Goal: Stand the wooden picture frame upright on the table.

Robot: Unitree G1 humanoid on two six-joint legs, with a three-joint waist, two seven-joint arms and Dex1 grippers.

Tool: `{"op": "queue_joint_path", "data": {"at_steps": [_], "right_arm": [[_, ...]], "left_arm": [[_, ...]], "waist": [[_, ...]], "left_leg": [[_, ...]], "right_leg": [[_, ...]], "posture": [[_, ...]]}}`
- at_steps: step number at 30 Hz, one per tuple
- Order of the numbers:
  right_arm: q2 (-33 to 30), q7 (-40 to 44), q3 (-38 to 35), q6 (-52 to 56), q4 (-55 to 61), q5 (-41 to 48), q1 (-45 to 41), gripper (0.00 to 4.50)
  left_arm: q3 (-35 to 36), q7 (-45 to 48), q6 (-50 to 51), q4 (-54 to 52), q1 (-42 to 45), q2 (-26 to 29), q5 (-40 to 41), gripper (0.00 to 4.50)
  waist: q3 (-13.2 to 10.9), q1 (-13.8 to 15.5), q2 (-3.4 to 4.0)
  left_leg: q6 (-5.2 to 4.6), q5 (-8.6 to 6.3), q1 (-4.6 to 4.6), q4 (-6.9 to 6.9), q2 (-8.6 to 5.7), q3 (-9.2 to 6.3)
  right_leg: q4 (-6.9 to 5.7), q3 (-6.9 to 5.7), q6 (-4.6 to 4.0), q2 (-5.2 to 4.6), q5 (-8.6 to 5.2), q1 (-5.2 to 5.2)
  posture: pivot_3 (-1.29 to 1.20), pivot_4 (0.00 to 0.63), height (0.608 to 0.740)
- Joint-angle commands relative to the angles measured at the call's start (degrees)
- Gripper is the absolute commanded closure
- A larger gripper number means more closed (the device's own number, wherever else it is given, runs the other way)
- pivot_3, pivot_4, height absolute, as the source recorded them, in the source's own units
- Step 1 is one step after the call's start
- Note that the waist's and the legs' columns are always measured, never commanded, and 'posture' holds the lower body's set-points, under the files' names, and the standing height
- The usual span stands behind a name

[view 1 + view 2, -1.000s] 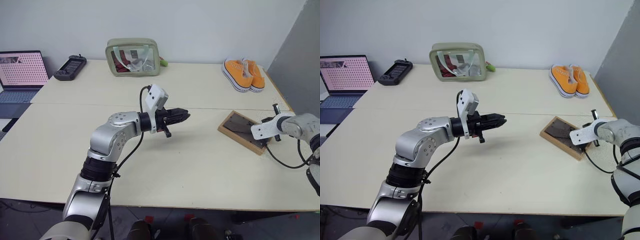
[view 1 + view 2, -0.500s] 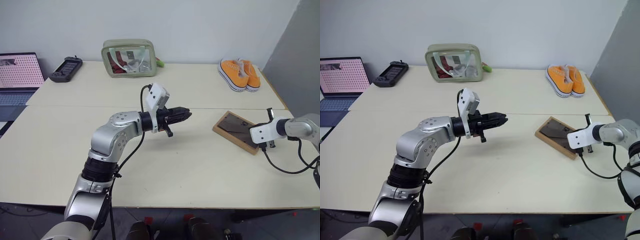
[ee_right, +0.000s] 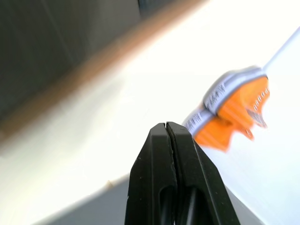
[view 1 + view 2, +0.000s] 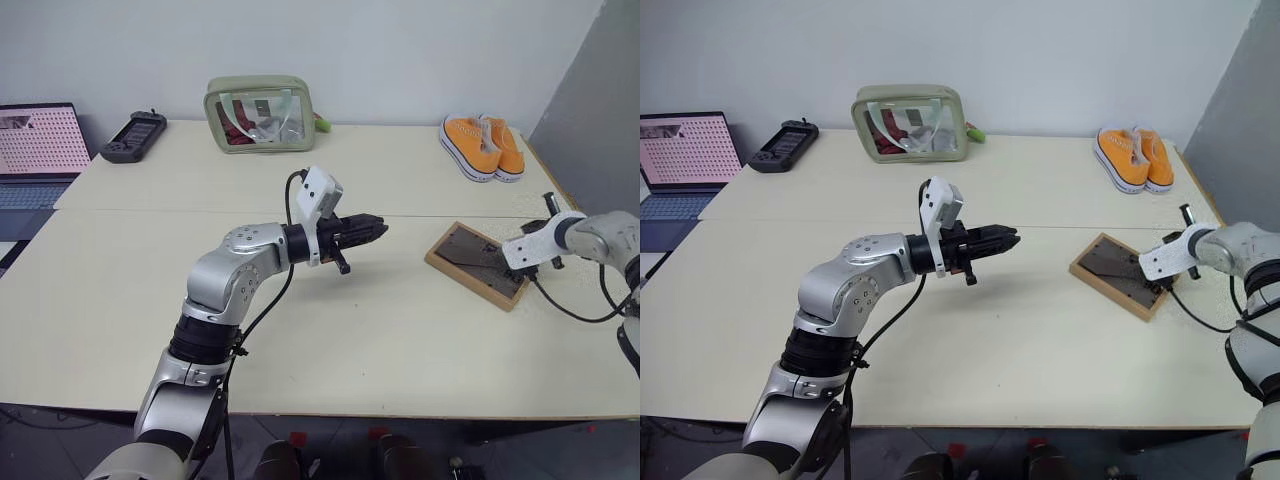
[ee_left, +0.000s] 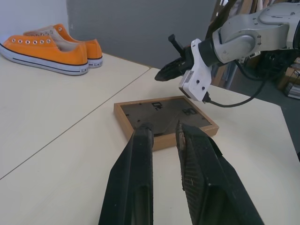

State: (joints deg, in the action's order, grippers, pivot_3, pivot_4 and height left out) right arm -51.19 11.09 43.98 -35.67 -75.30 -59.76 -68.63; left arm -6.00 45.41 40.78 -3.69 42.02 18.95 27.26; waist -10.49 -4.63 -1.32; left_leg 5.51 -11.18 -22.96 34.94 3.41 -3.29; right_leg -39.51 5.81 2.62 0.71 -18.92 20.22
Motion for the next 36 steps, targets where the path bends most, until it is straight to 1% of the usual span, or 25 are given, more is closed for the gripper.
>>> {"op": "queue_joint_path", "data": {"at_steps": [1,7,11,14,20,24,27,30,33,36], "right_arm": [[-0.5,-1.3,2.3,-2.8,-1.6,-2.0,0.1,4.50],[-1.9,-0.3,2.9,-13.0,-1.4,-1.6,1.6,4.50],[-1.6,3.3,-0.3,-20.4,-1.1,3.0,2.8,4.50],[-1.2,6.2,-2.6,-25.1,-0.2,6.9,4.7,4.50],[0.0,14.6,-9.6,-28.2,1.0,17.0,7.8,4.50],[1.1,20.5,-14.9,-30.6,4.0,26.2,12.6,4.50],[1.9,25.0,-18.5,-29.6,8.6,33.9,17.5,4.50],[2.2,28.2,-21.2,-27.2,15.5,40.4,24.0,4.50],[2.4,29.8,-23.9,-22.3,24.6,45.6,30.4,4.50],[3.1,29.3,-26.5,-16.4,33.4,49.1,36.2,4.50]], "left_arm": [[1.8,-0.9,-0.2,-2.5,0.1,0.0,1.1,3.61],[2.3,-1.8,0.4,-3.6,-0.4,0.2,1.3,3.61],[2.4,-2.2,0.3,-3.6,-0.5,0.2,1.4,3.61],[2.0,-2.2,0.0,-3.4,-0.3,0.1,1.5,3.61],[1.7,-1.5,-0.6,-2.0,0.4,0.1,1.1,3.61],[0.3,0.8,-2.9,1.0,-0.9,1.7,-1.0,3.61],[-0.1,2.3,-3.7,5.4,-1.5,3.3,-2.3,3.61],[-0.9,5.0,-1.5,7.5,-2.9,5.4,-2.0,3.61],[-2.5,8.1,-0.2,7.4,-5.7,8.3,-2.4,3.61],[-3.9,11.0,1.3,5.2,-8.8,11.7,-2.3,3.61]], "waist": [[0.0,0.0,0.01],[0.0,-0.1,0.02],[0.0,-0.1,0.00],[0.0,-0.3,0.00],[0.0,-0.6,-0.01],[0.0,-0.6,-0.01],[0.0,-0.6,0.00],[-0.1,-0.4,0.03],[-0.1,-0.3,0.06],[-0.1,-0.3,0.09]], "left_leg": [[0.00,0.00,0.00,0.00,0.00,0.01],[0.00,0.00,0.02,0.02,-0.02,0.02],[0.00,0.00,0.03,0.01,-0.02,0.01],[0.00,0.00,0.07,0.01,0.00,0.00],[0.00,0.00,0.21,0.01,0.07,0.00],[0.00,0.00,0.21,0.01,0.09,-0.02],[0.00,0.00,0.20,0.01,0.08,0.00],[0.00,0.00,0.18,0.02,0.07,-0.02],[0.00,0.00,0.12,0.02,0.04,-0.04],[-0.01,-0.01,0.10,0.03,0.07,-0.10]], "right_leg": [[0.01,0.01,0.00,0.00,0.00,0.00],[-0.03,0.03,0.01,-0.02,0.00,-0.01],[-0.02,0.01,0.01,-0.01,0.00,-0.04],[0.00,0.00,0.01,0.00,0.00,-0.10],[-0.01,0.01,0.01,0.07,0.00,-0.21],[-0.01,-0.03,0.00,0.09,0.00,-0.25],[0.00,-0.01,0.00,0.09,0.00,-0.25],[-0.01,-0.02,0.01,0.08,0.00,-0.23],[-0.01,-0.04,0.01,0.06,0.00,-0.21],[-0.02,-0.08,0.01,0.08,0.00,-0.20]], "posture": [[0.00,0.150,0.740],[0.00,0.150,0.740],[0.00,0.150,0.740],[0.00,0.150,0.740],[0.00,0.150,0.740],[0.00,0.150,0.740],[0.00,0.150,0.740],[0.00,0.150,0.740],[0.00,0.150,0.740],[0.00,0.150,0.740]]}}
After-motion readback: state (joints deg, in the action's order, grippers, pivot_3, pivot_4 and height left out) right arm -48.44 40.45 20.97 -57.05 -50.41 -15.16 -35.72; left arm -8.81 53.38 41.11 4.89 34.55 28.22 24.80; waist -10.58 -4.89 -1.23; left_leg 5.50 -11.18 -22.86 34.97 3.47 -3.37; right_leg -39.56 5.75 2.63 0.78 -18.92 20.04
